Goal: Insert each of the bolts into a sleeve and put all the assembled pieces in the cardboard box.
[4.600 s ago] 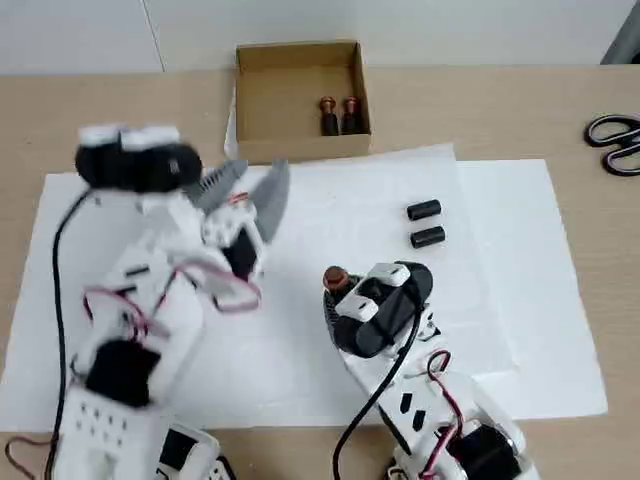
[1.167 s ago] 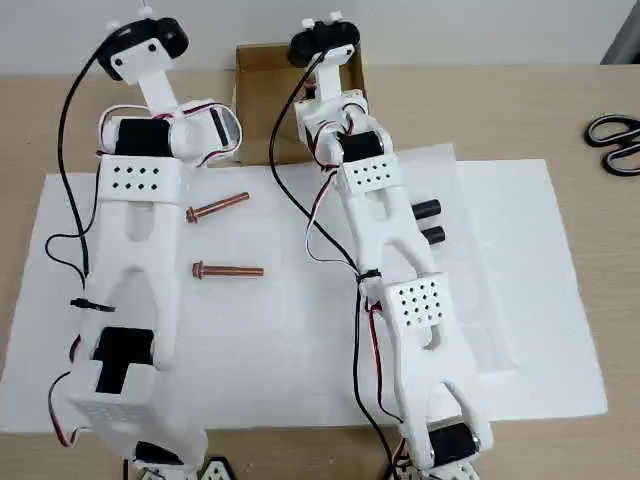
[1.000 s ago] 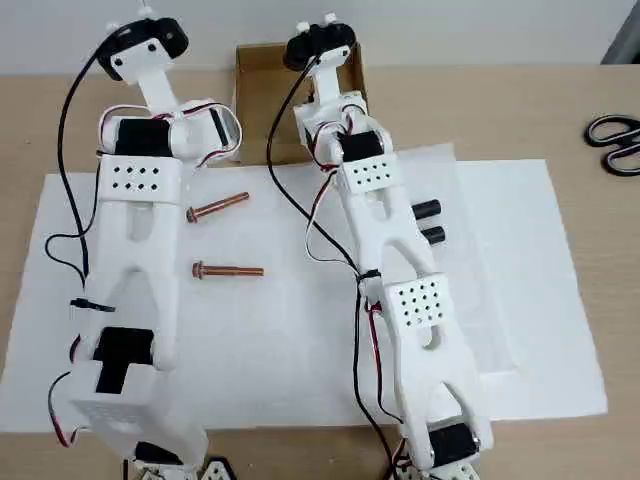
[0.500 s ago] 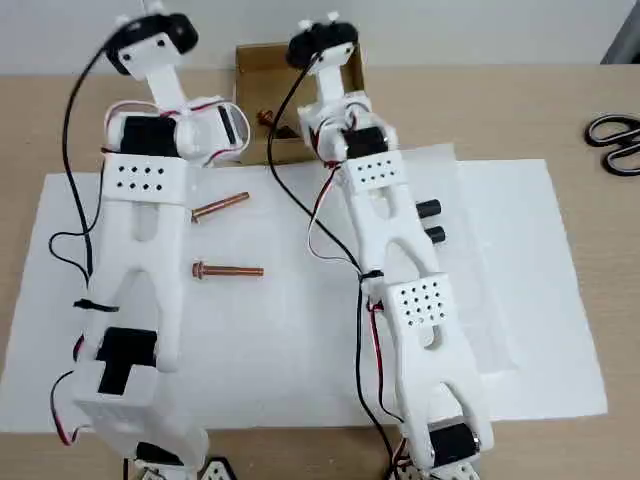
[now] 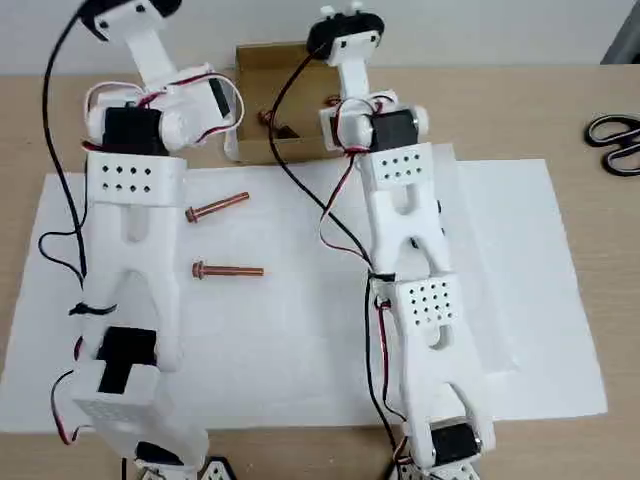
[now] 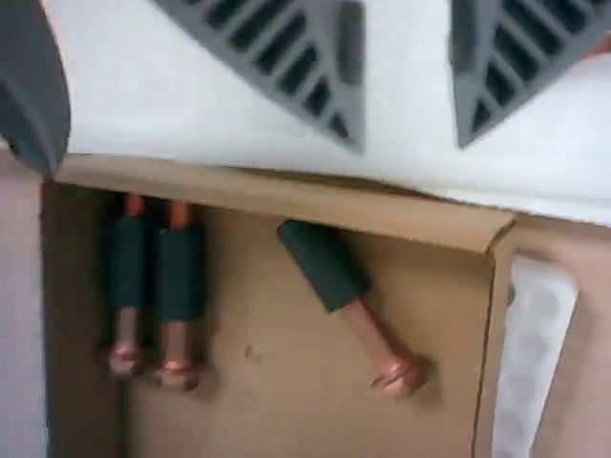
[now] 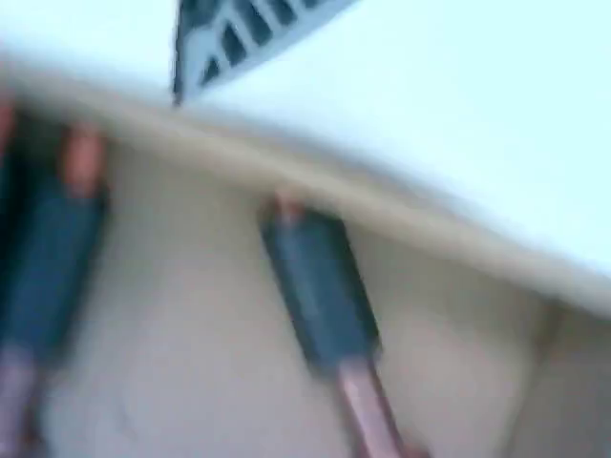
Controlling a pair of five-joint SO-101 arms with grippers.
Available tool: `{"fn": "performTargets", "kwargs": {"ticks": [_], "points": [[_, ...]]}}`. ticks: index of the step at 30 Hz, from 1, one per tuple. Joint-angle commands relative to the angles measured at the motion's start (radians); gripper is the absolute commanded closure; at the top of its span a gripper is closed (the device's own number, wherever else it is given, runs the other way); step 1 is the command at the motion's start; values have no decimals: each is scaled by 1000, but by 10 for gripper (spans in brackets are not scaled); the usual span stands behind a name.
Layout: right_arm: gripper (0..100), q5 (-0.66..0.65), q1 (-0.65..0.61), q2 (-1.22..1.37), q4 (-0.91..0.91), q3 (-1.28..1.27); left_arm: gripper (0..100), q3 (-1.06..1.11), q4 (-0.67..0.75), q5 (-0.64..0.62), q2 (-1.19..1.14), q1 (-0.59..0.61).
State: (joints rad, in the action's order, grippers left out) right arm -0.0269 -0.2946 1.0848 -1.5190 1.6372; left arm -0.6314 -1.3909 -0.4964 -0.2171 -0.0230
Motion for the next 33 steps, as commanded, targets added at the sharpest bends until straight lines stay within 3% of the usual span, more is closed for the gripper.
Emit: {"fn": "performTargets", "kwargs": {"ticks": [1,5,16,25,33], "points": [[786,-3,-2,-166,-111,44,961,-131,-84,0,26,-31],[786,-3,-15,-225,-214,44,961,-220,-189,0,26,-68],[786,37,-28,-383,-231,0,964,-397,-364,-5,26,-63],[786,40,-16,-714,-229,-572,964,-392,-362,-5,115,-61],[786,44,85,-989,-220,-1000,964,-390,-362,-5,115,-61]]}}
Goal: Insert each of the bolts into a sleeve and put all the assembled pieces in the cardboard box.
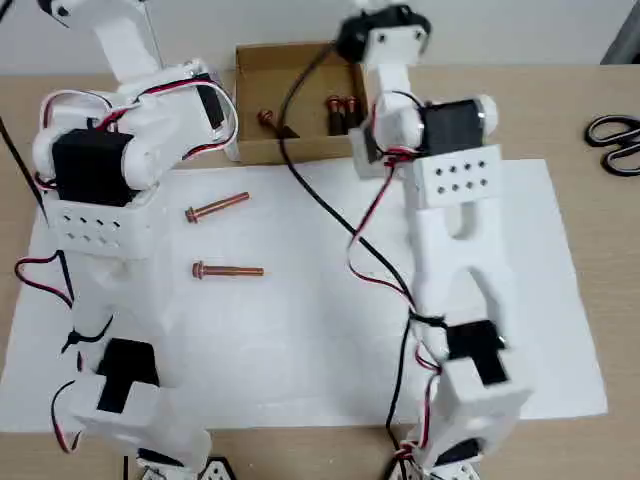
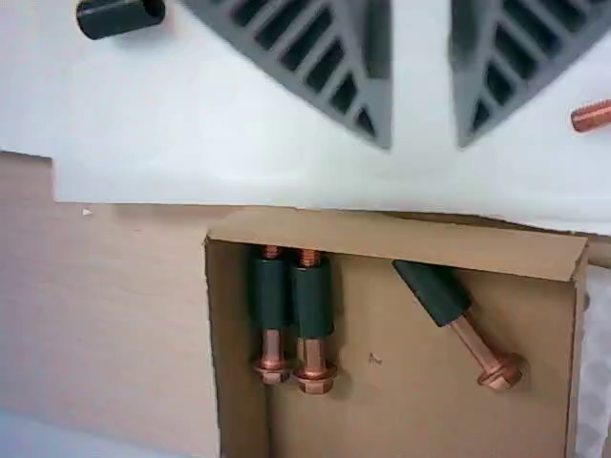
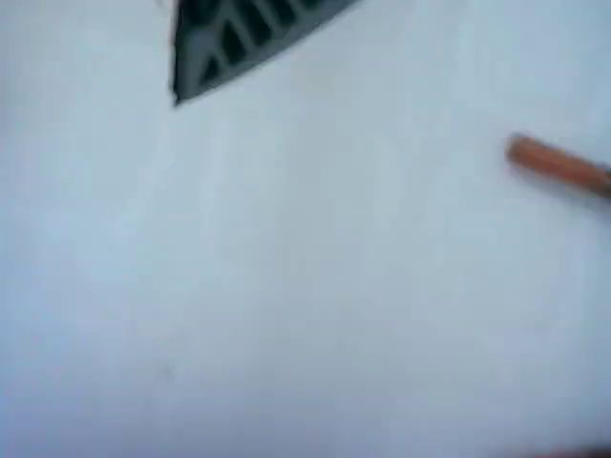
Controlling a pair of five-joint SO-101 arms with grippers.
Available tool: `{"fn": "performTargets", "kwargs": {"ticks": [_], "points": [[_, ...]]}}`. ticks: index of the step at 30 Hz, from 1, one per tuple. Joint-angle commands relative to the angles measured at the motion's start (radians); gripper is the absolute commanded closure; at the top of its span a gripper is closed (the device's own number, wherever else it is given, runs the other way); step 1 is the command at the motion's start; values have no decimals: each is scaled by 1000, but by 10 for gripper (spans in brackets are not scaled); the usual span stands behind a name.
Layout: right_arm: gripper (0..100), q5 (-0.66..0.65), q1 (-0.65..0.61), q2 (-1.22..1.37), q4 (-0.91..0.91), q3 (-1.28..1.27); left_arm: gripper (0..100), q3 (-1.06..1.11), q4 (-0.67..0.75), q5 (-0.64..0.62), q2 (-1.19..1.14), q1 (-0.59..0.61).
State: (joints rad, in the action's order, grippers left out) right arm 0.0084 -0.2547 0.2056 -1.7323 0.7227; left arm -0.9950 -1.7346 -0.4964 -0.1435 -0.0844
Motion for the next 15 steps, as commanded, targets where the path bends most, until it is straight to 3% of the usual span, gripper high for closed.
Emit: {"fn": "performTargets", "kwargs": {"ticks": [1,6,15], "points": [[786,9,65,-134,-7,-114,964,-27,-18,-5,41,0],[786,6,139,-243,-7,-236,964,-27,-18,-5,40,0],[786,8,145,-358,-5,-456,964,73,-18,-6,51,2]]}}
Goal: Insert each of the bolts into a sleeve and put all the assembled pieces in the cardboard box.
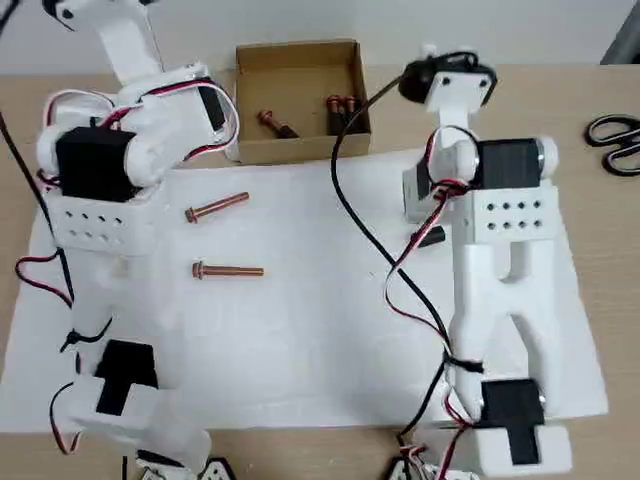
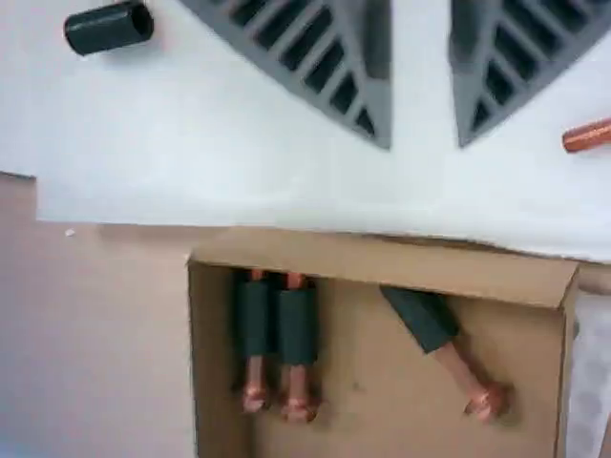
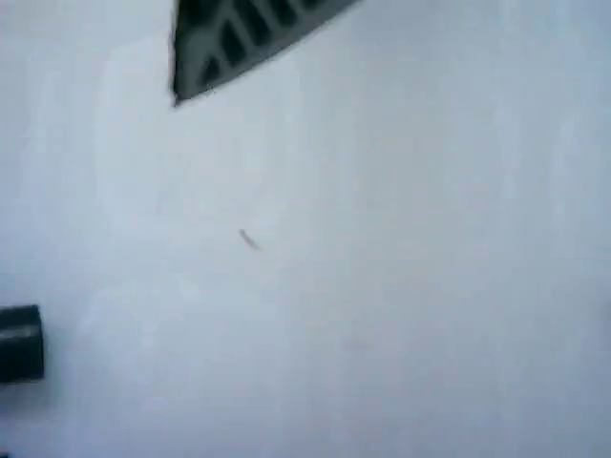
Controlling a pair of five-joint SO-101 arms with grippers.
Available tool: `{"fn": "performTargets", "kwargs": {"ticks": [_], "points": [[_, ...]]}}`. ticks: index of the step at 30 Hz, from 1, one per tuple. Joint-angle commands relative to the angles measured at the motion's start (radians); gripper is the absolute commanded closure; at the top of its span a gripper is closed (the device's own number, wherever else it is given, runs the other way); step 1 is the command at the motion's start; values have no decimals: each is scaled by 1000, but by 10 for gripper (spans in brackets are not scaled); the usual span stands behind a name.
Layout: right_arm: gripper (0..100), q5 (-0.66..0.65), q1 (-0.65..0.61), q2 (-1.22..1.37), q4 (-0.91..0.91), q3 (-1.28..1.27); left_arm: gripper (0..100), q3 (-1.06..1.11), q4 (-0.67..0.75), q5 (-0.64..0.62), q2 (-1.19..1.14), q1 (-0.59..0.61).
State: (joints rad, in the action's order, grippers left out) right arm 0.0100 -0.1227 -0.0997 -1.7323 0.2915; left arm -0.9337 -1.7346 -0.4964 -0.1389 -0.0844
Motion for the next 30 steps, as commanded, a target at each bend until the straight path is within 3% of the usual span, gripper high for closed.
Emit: {"fn": "performTargets", "kwargs": {"ticks": [1,5,11,19,30], "points": [[786,5,16,-54,-5,-35,964,13,-18,-6,46,2],[786,-48,64,-59,-5,-57,964,15,-18,-6,46,0],[786,-416,93,-58,-4,-60,964,18,-18,-6,46,0],[786,-730,101,-28,8,-87,964,18,-18,-6,46,0],[786,-1155,237,56,97,-201,964,19,-18,-8,46,0]]}}
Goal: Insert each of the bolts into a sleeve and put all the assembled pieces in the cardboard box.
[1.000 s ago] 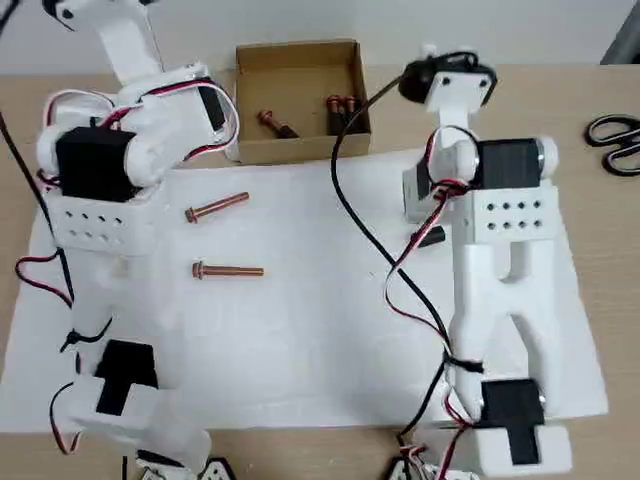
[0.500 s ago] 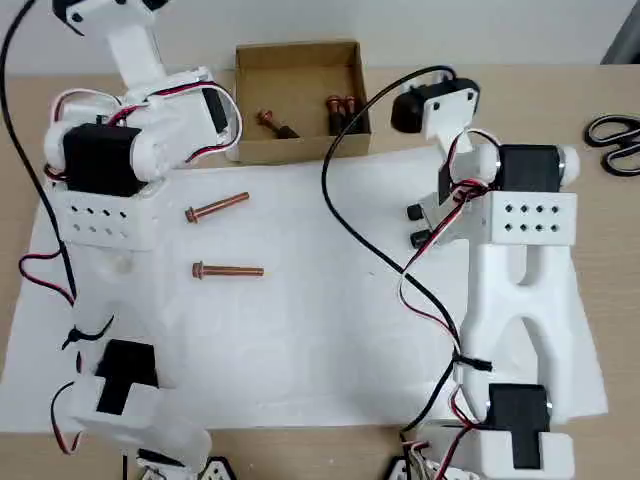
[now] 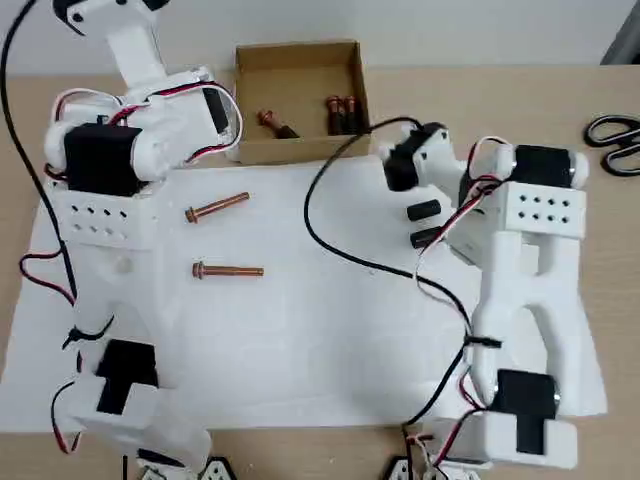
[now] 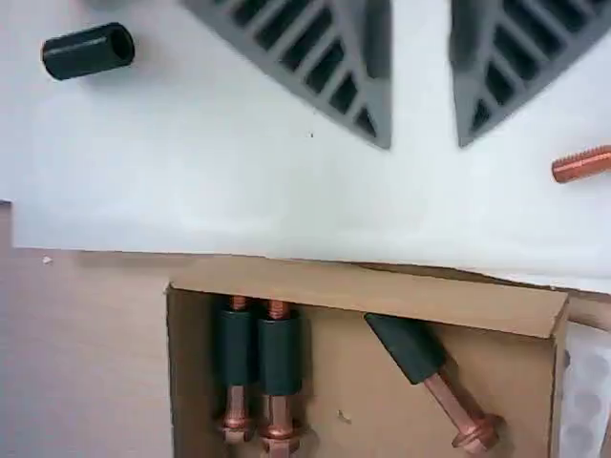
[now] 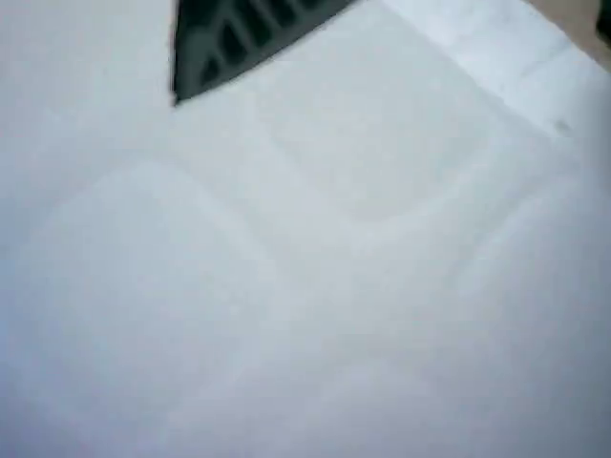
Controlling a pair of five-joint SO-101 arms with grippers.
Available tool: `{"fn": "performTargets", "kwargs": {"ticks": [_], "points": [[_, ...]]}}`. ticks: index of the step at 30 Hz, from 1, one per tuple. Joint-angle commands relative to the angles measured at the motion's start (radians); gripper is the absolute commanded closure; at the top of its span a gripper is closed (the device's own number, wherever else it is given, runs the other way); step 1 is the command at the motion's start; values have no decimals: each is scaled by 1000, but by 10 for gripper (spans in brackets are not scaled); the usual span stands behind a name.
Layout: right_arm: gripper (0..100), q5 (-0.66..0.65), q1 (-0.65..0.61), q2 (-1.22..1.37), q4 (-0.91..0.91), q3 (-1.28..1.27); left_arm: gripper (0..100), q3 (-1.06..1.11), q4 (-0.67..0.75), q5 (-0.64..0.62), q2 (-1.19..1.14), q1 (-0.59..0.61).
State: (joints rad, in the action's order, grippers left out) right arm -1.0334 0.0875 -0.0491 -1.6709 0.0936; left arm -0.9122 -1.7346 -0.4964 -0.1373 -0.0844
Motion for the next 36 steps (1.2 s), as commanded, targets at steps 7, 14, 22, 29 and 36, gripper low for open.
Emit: {"fn": "performTargets", "kwargs": {"ticks": [7,14,22,29,36], "points": [[786,-328,28,99,108,-6,964,-2,-18,-48,43,0],[786,-462,27,205,217,-3,964,-2,-18,-48,43,0],[786,-540,-22,280,312,-2,964,-1,-18,-44,34,0],[786,-540,-107,288,320,-3,964,82,-18,-48,43,0],[786,-542,-125,300,320,-6,964,79,-18,-48,43,2]]}}
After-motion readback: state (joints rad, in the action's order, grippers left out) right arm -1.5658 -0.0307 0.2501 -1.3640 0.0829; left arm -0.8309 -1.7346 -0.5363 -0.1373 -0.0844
